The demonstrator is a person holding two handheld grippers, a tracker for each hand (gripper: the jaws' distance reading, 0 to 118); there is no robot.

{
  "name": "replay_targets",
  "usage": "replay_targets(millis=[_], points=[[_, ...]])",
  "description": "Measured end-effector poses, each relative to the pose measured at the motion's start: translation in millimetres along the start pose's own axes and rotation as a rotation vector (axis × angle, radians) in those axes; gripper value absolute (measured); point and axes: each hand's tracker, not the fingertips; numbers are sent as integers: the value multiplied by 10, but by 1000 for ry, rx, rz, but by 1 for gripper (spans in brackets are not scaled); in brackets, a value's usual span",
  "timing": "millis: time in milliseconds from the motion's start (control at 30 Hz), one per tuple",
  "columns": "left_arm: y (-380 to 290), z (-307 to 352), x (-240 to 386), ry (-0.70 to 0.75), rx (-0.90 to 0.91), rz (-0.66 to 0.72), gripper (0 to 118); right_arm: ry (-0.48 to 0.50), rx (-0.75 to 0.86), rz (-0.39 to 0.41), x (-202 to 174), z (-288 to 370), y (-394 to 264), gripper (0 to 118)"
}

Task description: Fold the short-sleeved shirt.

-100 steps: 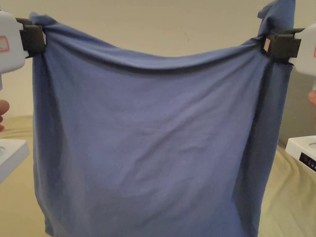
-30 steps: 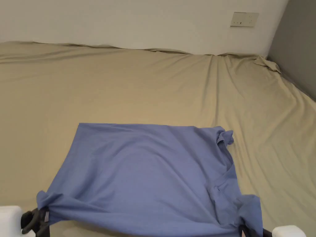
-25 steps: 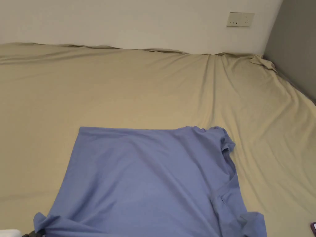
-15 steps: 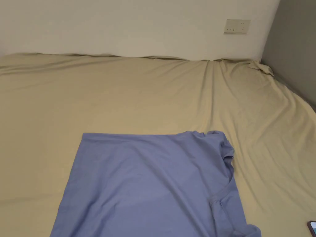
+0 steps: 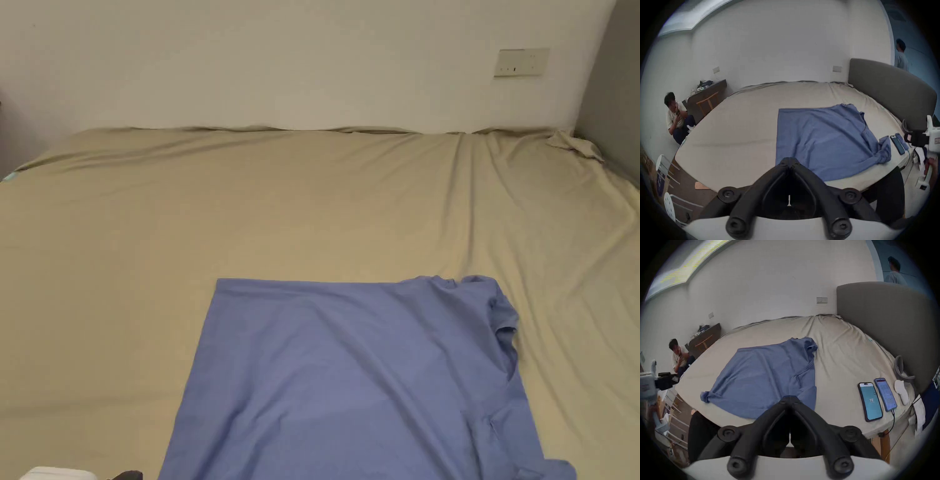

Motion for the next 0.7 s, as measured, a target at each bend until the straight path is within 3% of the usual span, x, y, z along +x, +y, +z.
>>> replay_targets(millis=[133, 167, 200, 233, 333, 500, 533, 567, 600, 667, 700], points=[[-149, -298, -164, -64, -111, 88, 3, 10, -16, 0, -7, -43, -23, 2], [-195, -409, -216, -89, -146, 115, 27, 9, -22, 2, -22, -64, -31, 2], [-238, -559, -256, -95, -206, 134, 78, 11, -30, 6, -15, -78, -30, 2], [-309, -714, -310, -97, -246, 130, 88, 14, -41, 9, -24, -106, -37, 2], [-413, -1075, -353, -42, -297, 90, 88, 23, -78, 8, -52, -203, -50, 2], [-454, -1540, -427, -88, -335, 85, 88, 13, -132, 20, -116, -393, -61, 2], [-460, -1632, -444, -105, -362, 94, 81, 14, -142, 19, -124, -431, -60, 2], [-475, -1683, -459, -127, -373, 99, 54, 14, -149, 19, -132, -456, -58, 2], [-480, -1721, -476, -139, -369, 114, 3, 13, -155, 19, -136, -474, -61, 2], [-485, -1731, -482, -135, -365, 201, 3, 8, -167, 28, -136, -499, -62, 2], [-475, -1728, -469, -155, -384, 162, 3, -1, -172, 34, -125, -510, -63, 3]])
